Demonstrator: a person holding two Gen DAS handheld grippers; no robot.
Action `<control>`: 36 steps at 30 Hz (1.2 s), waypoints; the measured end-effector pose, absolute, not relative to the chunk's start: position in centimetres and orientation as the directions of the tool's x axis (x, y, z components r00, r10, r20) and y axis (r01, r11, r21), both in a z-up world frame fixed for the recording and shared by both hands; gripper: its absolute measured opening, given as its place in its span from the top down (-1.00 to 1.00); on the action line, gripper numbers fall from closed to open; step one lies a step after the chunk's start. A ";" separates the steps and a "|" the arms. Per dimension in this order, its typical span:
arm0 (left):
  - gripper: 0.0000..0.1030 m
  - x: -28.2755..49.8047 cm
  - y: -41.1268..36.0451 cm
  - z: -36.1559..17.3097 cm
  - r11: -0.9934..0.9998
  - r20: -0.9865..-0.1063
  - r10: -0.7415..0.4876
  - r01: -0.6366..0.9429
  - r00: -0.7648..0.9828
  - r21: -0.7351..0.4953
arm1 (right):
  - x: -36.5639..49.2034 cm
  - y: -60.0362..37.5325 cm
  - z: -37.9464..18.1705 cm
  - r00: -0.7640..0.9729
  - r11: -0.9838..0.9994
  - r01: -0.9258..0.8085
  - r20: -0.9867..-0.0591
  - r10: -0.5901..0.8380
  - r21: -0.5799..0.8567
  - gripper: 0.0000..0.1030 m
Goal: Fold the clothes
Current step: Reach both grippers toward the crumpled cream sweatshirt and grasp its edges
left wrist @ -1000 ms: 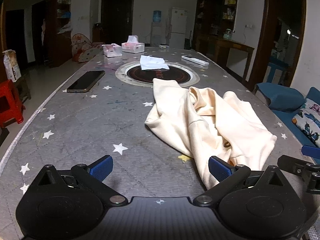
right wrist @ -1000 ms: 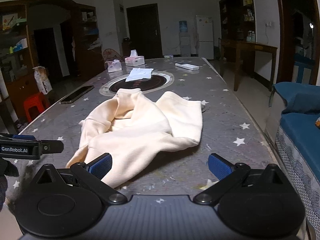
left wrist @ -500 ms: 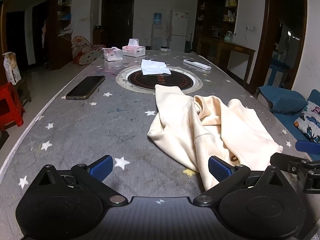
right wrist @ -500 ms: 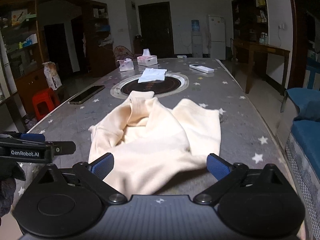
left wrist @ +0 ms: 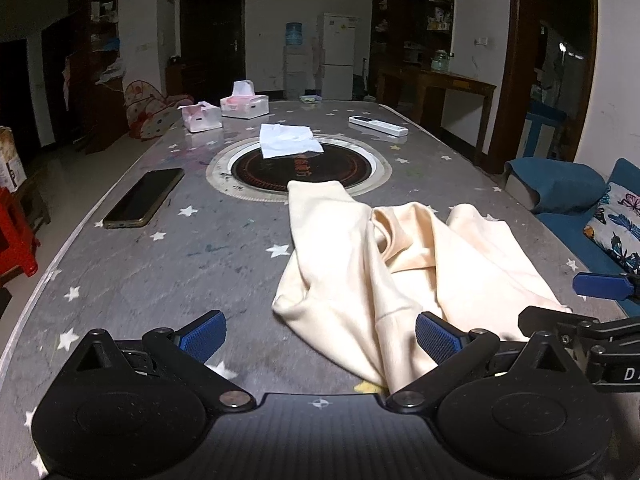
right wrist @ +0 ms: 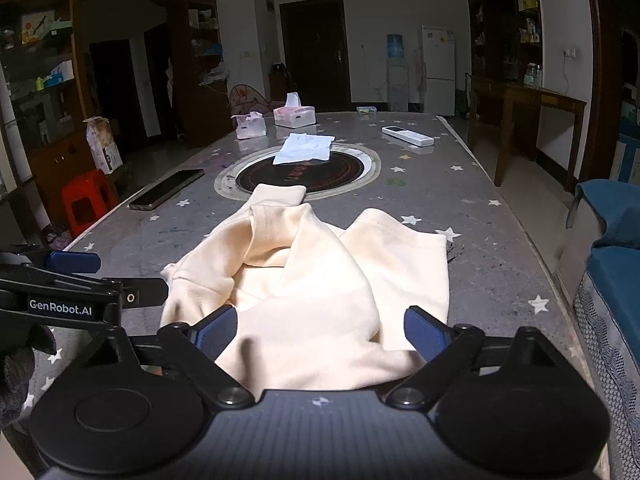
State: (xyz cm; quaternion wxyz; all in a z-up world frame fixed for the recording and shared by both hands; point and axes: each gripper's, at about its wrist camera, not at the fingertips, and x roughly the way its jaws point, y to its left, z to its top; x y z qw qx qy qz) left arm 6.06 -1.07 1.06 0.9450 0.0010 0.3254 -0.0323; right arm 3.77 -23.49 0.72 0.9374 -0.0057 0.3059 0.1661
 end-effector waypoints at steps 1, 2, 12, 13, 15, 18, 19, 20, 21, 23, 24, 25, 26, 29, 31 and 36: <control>-0.98 6.3 -1.1 1.1 0.998 -0.615 -0.060 0.062 0.786 -0.018 | 4.0 -23.5 0.8 0.758 0.946 -0.313 -0.576 0.305 0.088 -0.76; -0.95 6.5 -1.2 1.1 0.998 -0.617 -0.061 0.064 0.785 -0.017 | 4.3 -23.6 0.8 0.759 0.946 -0.312 -0.578 0.301 0.084 -0.75; -0.68 8.4 -1.6 1.1 0.995 -0.623 -0.087 0.101 0.777 -0.013 | 6.5 -23.4 0.8 0.756 0.946 -0.319 -0.586 0.292 0.060 -0.58; -0.68 8.6 -1.7 1.2 0.994 -0.623 -0.089 0.106 0.777 -0.011 | 6.6 -23.4 0.8 0.755 0.945 -0.321 -0.587 0.292 0.058 -0.57; -0.64 8.9 -1.8 1.3 0.993 -0.622 -0.094 0.115 0.777 -0.006 | 7.0 -23.3 0.9 0.754 0.944 -0.325 -0.588 0.294 0.055 -0.56; -0.58 9.6 -2.1 1.3 0.991 -0.625 -0.102 0.131 0.774 0.000 | 7.6 -23.2 0.9 0.753 0.942 -0.333 -0.589 0.294 0.044 -0.51; -0.57 9.8 -2.2 1.3 0.991 -0.627 -0.104 0.136 0.772 0.002 | 7.9 -23.2 0.9 0.752 0.941 -0.335 -0.589 0.294 0.041 -0.49; -0.56 10.0 -2.3 1.2 0.990 -0.629 -0.105 0.140 0.771 0.005 | 8.1 -23.2 0.9 0.752 0.941 -0.336 -0.590 0.294 0.040 -0.48; -0.53 10.2 -2.4 1.1 0.990 -0.631 -0.106 0.143 0.769 0.009 | 8.4 -23.1 0.9 0.752 0.940 -0.338 -0.590 0.294 0.038 -0.47; -0.47 10.7 -2.5 1.0 0.988 -0.636 -0.109 0.151 0.764 0.013 | 8.9 -23.1 1.0 0.750 0.938 -0.344 -0.590 0.297 0.036 -0.43; -0.42 10.9 -2.6 0.9 0.988 -0.639 -0.111 0.155 0.761 0.014 | 9.1 -23.0 1.1 0.749 0.937 -0.347 -0.591 0.300 0.035 -0.42; -0.40 11.1 -2.6 0.8 0.987 -0.643 -0.113 0.160 0.758 0.015 | 9.4 -23.0 1.1 0.748 0.936 -0.351 -0.591 0.302 0.034 -0.40; -0.29 11.4 -2.6 0.7 0.986 -0.647 -0.116 0.164 0.753 0.015 | 9.7 -22.9 1.2 0.746 0.934 -0.356 -0.593 0.305 0.032 -0.39; 0.00 12.1 -2.6 0.3 0.984 -0.662 -0.128 0.179 0.739 0.009 | 10.7 -22.6 1.2 0.738 0.928 -0.372 -0.597 0.314 0.028 -0.32; 0.10 12.6 -2.5 0.0 0.983 -0.671 -0.134 0.185 0.729 0.005 | 11.4 -22.4 1.1 0.733 0.925 -0.380 -0.603 0.315 0.021 -0.31; 0.60 13.4 -2.2 -0.4 0.976 -0.687 -0.164 0.217 0.708 -0.010 | 13.0 -21.5 0.6 0.713 0.912 -0.410 -0.622 0.323 0.004 -0.21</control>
